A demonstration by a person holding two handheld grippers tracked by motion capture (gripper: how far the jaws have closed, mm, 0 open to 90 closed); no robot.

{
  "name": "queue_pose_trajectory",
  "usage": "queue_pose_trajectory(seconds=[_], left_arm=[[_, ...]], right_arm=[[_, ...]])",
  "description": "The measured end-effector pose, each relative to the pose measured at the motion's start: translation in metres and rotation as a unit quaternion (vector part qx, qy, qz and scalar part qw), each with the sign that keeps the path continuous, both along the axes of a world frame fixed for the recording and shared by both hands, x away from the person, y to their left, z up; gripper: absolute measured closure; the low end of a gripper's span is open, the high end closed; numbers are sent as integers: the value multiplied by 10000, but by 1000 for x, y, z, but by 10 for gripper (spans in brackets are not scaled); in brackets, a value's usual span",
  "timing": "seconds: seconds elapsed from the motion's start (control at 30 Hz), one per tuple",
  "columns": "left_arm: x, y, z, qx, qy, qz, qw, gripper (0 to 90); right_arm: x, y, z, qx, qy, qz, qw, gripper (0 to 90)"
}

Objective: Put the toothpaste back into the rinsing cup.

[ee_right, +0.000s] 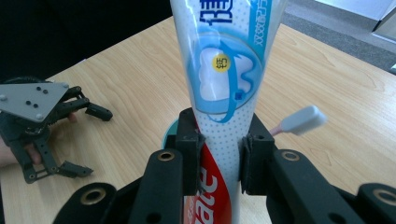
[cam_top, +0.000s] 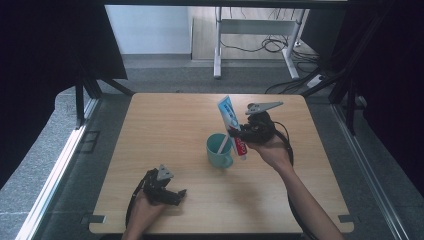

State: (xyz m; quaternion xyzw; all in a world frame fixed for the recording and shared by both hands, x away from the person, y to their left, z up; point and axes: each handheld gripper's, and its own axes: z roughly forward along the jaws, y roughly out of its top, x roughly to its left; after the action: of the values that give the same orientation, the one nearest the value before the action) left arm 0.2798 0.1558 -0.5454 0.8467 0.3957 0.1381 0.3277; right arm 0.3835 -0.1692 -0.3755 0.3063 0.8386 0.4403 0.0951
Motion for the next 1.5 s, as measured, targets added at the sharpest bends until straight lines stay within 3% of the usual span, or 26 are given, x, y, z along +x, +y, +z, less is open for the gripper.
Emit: queue_pose_trajectory(seconds=[1.1,1.5], left_arm=[[0,0,0,25,7,-15,10000,0],[0,0,0,13,-4,-10,10000,0]], right_arm=[[20,40,12,48,-125,-6,9999,725],[25,55,4,-10,-184,30,9998,725]])
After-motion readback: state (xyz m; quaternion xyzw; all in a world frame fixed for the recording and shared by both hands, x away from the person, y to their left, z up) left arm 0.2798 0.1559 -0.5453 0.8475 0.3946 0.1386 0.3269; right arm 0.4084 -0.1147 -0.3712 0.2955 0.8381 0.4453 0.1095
